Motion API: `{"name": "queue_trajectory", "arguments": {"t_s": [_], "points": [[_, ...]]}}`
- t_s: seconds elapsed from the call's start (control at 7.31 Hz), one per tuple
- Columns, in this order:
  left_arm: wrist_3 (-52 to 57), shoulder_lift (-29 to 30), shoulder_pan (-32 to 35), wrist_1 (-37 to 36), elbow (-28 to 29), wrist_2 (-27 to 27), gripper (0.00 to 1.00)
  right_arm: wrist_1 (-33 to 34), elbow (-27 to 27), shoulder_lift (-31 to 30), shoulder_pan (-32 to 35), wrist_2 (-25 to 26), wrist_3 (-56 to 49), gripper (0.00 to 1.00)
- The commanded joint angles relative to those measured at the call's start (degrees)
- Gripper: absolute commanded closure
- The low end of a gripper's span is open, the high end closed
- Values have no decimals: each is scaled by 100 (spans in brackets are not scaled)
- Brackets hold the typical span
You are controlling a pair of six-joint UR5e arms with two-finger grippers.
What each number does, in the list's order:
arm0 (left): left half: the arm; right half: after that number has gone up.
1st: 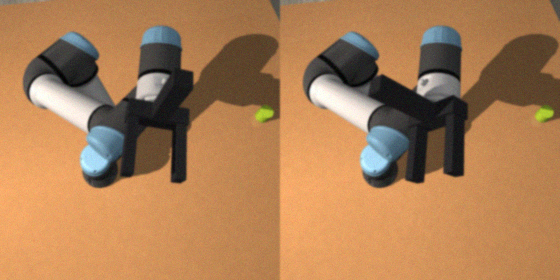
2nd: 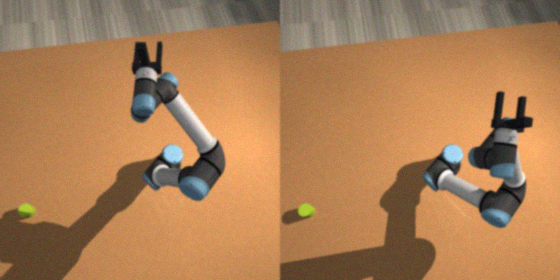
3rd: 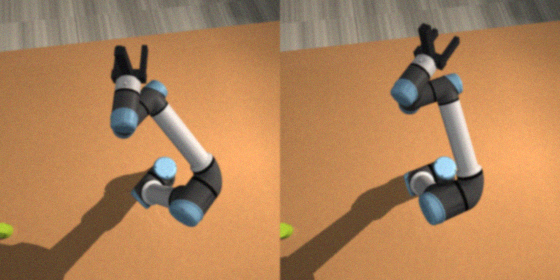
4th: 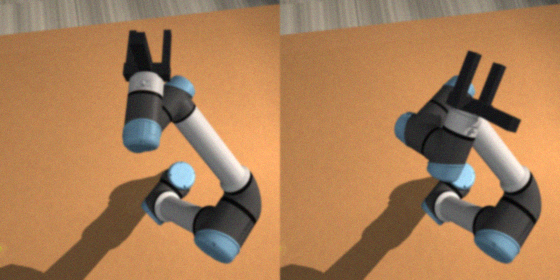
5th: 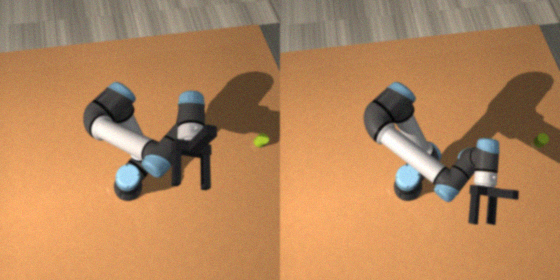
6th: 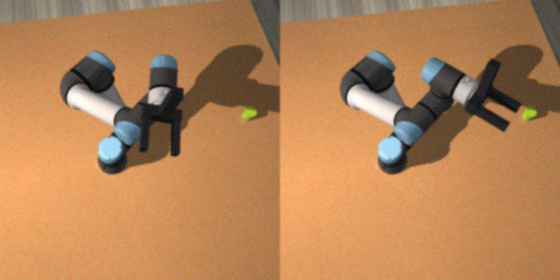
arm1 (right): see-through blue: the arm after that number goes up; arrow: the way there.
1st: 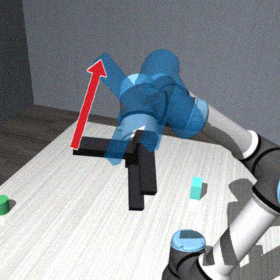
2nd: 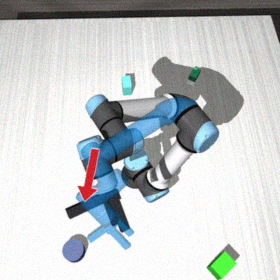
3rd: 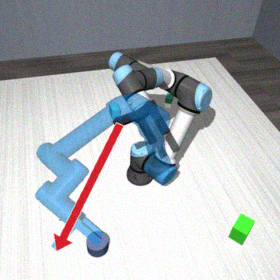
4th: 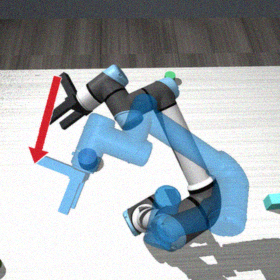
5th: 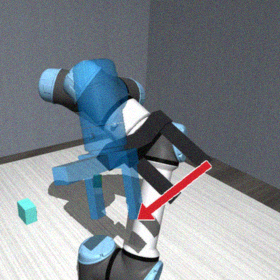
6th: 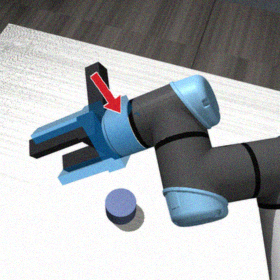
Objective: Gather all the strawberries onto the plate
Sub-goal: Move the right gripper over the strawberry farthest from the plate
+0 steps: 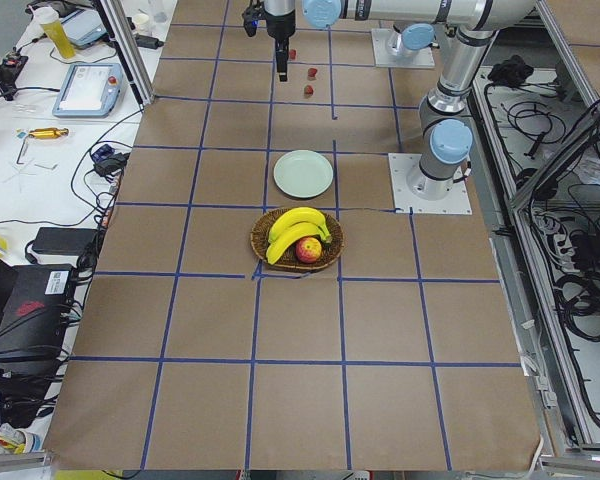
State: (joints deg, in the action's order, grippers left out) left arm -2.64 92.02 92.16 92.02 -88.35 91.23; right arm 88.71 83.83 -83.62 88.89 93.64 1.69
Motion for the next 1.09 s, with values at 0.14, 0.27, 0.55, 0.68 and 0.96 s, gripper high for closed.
{"name": "queue_trajectory", "arguments": {"t_s": [0.14,0.27,0.55,0.68,0.96], "points": [[1,9,3,0,-24,0,0,793,842,548,-4,-3,-54,0],[1,9,3,-9,-33,0,0,1397,1307,766,-4,-3,-55,0],[1,18,3,0,-33,0,0,2750,2327,961,-12,49,-81,1],[1,18,3,0,-33,0,0,3427,2766,997,-12,49,-81,4],[1,26,3,-9,-33,0,0,3958,3366,1050,-47,67,-640,2]]}}
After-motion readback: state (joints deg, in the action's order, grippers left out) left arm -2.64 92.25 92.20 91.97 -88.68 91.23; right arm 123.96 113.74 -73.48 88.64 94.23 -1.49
